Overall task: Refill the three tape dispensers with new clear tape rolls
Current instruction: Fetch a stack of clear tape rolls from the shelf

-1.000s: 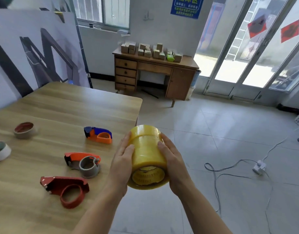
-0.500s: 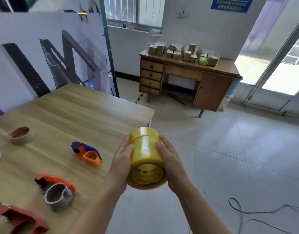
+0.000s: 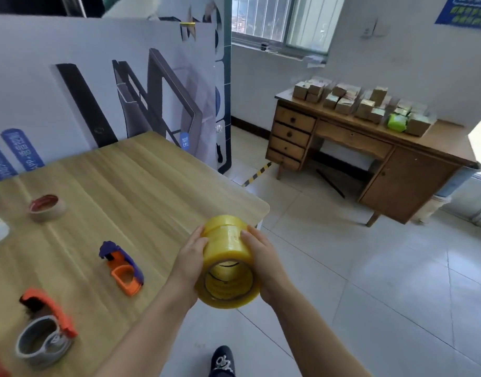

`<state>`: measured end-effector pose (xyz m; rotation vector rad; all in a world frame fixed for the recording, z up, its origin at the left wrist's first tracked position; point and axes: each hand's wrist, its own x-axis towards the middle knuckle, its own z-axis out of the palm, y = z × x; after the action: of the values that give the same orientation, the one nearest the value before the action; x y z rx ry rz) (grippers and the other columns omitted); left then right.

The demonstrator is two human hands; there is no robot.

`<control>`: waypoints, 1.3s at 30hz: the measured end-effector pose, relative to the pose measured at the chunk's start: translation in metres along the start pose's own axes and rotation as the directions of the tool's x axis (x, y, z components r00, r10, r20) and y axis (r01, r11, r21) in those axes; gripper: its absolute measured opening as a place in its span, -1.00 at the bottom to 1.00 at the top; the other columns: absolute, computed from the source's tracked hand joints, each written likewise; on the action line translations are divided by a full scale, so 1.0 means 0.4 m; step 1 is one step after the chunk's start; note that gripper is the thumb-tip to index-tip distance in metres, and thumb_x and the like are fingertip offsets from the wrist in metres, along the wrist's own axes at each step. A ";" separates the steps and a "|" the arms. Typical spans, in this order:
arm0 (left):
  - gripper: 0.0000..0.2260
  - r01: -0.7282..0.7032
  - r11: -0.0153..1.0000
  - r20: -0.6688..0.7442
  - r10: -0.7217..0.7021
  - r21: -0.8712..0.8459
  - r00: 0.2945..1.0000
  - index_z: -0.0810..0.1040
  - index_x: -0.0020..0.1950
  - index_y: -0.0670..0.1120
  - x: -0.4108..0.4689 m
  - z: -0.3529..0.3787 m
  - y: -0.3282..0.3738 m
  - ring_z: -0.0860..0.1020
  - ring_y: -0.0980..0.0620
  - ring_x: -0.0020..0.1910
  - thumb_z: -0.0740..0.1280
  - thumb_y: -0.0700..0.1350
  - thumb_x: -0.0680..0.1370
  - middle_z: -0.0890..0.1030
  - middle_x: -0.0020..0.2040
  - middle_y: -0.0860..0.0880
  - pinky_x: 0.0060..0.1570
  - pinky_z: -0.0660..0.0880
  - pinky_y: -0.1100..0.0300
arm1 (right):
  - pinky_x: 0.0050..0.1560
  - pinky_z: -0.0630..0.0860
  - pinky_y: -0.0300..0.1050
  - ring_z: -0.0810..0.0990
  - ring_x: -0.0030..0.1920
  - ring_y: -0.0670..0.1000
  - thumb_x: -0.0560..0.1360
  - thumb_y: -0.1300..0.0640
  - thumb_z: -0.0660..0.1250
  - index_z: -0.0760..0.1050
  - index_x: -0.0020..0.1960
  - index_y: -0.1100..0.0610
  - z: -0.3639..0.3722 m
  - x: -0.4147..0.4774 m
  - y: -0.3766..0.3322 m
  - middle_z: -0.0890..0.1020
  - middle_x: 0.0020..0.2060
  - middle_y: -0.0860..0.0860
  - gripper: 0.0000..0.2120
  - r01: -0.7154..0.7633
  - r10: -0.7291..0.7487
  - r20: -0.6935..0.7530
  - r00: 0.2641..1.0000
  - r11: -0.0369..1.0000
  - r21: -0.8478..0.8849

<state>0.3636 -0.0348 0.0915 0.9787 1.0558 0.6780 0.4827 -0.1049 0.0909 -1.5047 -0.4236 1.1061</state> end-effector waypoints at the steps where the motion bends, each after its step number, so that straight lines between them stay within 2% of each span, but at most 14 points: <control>1: -0.62 0.015 1.000 -0.009 -0.015 -0.010 1.000 0.35 0.44 0.10 0.032 0.010 0.002 0.49 -0.06 0.13 0.12 -0.12 0.62 0.44 0.23 0.00 -0.08 0.48 0.10 | 0.08 0.60 0.04 0.61 0.10 0.08 0.55 -0.07 0.29 0.35 0.42 -0.08 -0.004 0.038 -0.006 0.57 0.16 0.03 -0.54 -0.012 0.012 0.012 1.000 1.000 -0.007; 3: -0.62 0.043 0.998 -0.023 -0.044 -0.038 0.999 0.35 0.44 0.11 0.099 0.031 0.002 0.51 -0.08 0.13 0.12 -0.11 0.63 0.46 0.25 -0.03 -0.07 0.50 0.07 | 0.18 0.56 0.14 0.60 0.13 0.11 0.54 -0.08 0.29 0.32 0.45 -0.07 -0.010 0.117 -0.019 0.55 0.21 0.07 -0.51 -0.035 0.036 0.029 0.999 0.999 -0.035; 8: -0.63 0.120 0.982 -0.079 -0.132 -0.147 0.988 0.34 0.43 0.11 0.272 0.071 0.016 0.58 -0.05 0.05 0.11 -0.10 0.62 0.51 0.25 -0.07 -0.21 0.54 0.13 | 0.21 0.54 0.14 0.59 0.13 0.11 0.53 -0.10 0.31 0.30 0.47 -0.06 -0.013 0.315 -0.077 0.53 0.23 0.09 -0.47 -0.128 0.137 0.065 0.988 0.984 -0.126; 11: -0.62 0.145 0.966 -0.126 -0.175 -0.216 0.977 0.35 0.43 0.10 0.374 0.084 0.021 0.55 -0.14 0.16 0.13 -0.11 0.62 0.50 0.31 -0.11 0.10 0.54 -0.06 | 0.12 0.57 0.05 0.60 0.07 0.06 0.54 -0.06 0.32 0.34 0.46 0.00 -0.004 0.421 -0.113 0.55 0.18 0.08 -0.49 -0.159 0.175 0.094 0.980 0.975 -0.153; 13: -0.62 0.167 0.955 -0.147 -0.207 -0.243 0.967 0.36 0.43 0.08 0.436 0.087 0.025 0.52 -0.16 0.20 0.13 -0.11 0.61 0.50 0.31 -0.13 0.23 0.45 -0.14 | 0.17 0.55 0.09 0.60 0.09 0.09 0.55 -0.04 0.32 0.36 0.44 0.04 0.008 0.485 -0.132 0.55 0.20 0.12 -0.51 -0.184 0.206 0.109 0.973 0.966 -0.180; 16: -0.64 0.212 0.925 -0.166 -0.273 -0.315 0.948 0.37 0.42 0.06 0.504 0.089 0.032 0.56 -0.16 0.12 0.13 -0.11 0.62 0.57 0.20 -0.15 0.19 0.48 -0.09 | 0.21 0.53 0.11 0.60 0.11 0.12 0.57 -0.01 0.29 0.44 0.34 0.08 0.020 0.563 -0.147 0.58 0.17 0.15 -0.63 -0.231 0.266 0.141 0.954 0.946 -0.226; 19: -0.65 0.253 0.902 -0.210 -0.339 -0.350 0.917 0.37 0.42 0.07 0.556 0.095 0.039 0.55 -0.14 0.05 0.13 -0.08 0.63 0.58 0.11 -0.11 0.09 0.49 -0.01 | 0.08 0.53 0.03 0.59 0.01 0.09 0.58 -0.04 0.26 0.52 0.15 0.05 0.030 0.641 -0.158 0.60 0.01 0.09 -0.76 -0.277 0.339 0.170 0.926 0.911 -0.305; 21: -0.67 0.284 0.885 -0.235 -0.384 -0.368 0.893 0.41 0.39 0.08 0.594 0.102 0.044 0.54 -0.13 0.03 0.14 -0.05 0.63 0.59 0.08 -0.11 0.05 0.48 0.01 | 0.04 0.47 0.00 0.55 0.00 0.09 0.59 -0.06 0.25 0.49 0.20 0.11 0.037 0.699 -0.162 0.57 0.00 0.10 -0.70 -0.321 0.393 0.190 0.900 0.891 -0.320; 26: -0.67 0.335 0.835 -0.325 -0.493 -0.436 0.807 0.45 0.38 0.01 0.698 0.125 0.053 0.50 -0.20 0.20 0.19 -0.02 0.62 0.54 0.25 -0.18 0.26 0.42 -0.10 | 0.19 0.44 0.04 0.54 0.13 0.14 0.59 -0.11 0.23 0.45 0.27 0.15 0.050 0.848 -0.162 0.56 0.04 0.11 -0.61 -0.382 0.487 0.223 0.844 0.839 -0.387; 31: -0.66 0.368 0.785 -0.365 -0.575 -0.498 0.732 0.56 0.21 -0.18 0.795 0.146 0.063 0.53 -0.21 0.20 0.26 0.01 0.56 0.59 0.15 -0.23 0.28 0.41 -0.12 | 0.35 0.39 0.08 0.47 0.32 0.19 0.60 -0.23 0.13 0.29 0.47 0.20 0.063 0.991 -0.171 0.48 0.31 0.17 -0.37 -0.405 0.574 0.253 0.779 0.768 -0.496; 33: -0.77 0.386 0.772 -0.369 -0.597 -0.505 0.712 0.62 -0.07 -0.15 0.835 0.149 0.066 0.58 -0.20 0.06 0.28 -0.02 0.54 0.64 -0.04 -0.20 0.22 0.46 -0.09 | 0.32 0.40 0.11 0.44 0.36 0.21 0.58 -0.31 0.06 0.22 0.52 0.17 0.072 1.040 -0.178 0.44 0.37 0.18 -0.29 -0.413 0.613 0.267 0.744 0.735 -0.538; 35: -0.73 0.389 0.740 -0.374 -0.633 -0.549 0.677 0.60 -0.28 -0.14 0.868 0.145 0.074 0.58 -0.17 -0.14 0.30 -0.01 0.52 0.63 -0.23 -0.15 0.10 0.51 -0.07 | 0.25 0.47 0.14 0.49 0.32 0.23 0.52 -0.40 0.03 0.21 0.53 0.13 0.080 1.080 -0.183 0.45 0.38 0.21 -0.21 -0.454 0.669 0.275 0.690 0.696 -0.556; 37: -0.71 0.417 0.718 -0.370 -0.664 -0.557 0.649 0.63 -0.10 -0.13 0.892 0.140 0.091 0.58 -0.18 -0.12 0.29 0.08 0.52 0.64 -0.16 -0.16 -0.01 0.51 -0.10 | 0.18 0.52 0.21 0.58 0.20 0.24 0.45 -0.49 0.01 0.29 0.47 0.13 0.089 1.111 -0.185 0.56 0.26 0.22 -0.14 -0.494 0.725 0.299 0.621 0.657 -0.569; 39: -0.56 0.440 0.700 -0.354 -0.685 -0.563 0.637 0.54 0.21 -0.05 0.908 0.134 0.103 0.55 -0.23 0.05 0.24 0.23 0.52 0.61 0.05 -0.16 -0.02 0.46 -0.16 | 0.26 0.44 0.31 0.54 0.25 0.26 0.38 -0.56 0.00 0.32 0.46 0.09 0.101 1.136 -0.187 0.56 0.27 0.19 -0.08 -0.486 0.751 0.266 0.604 0.611 -0.624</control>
<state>0.5459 0.2714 -0.0063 -0.0094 1.5466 0.6071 0.6952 0.2913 -0.0178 -1.8760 -0.5689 2.1552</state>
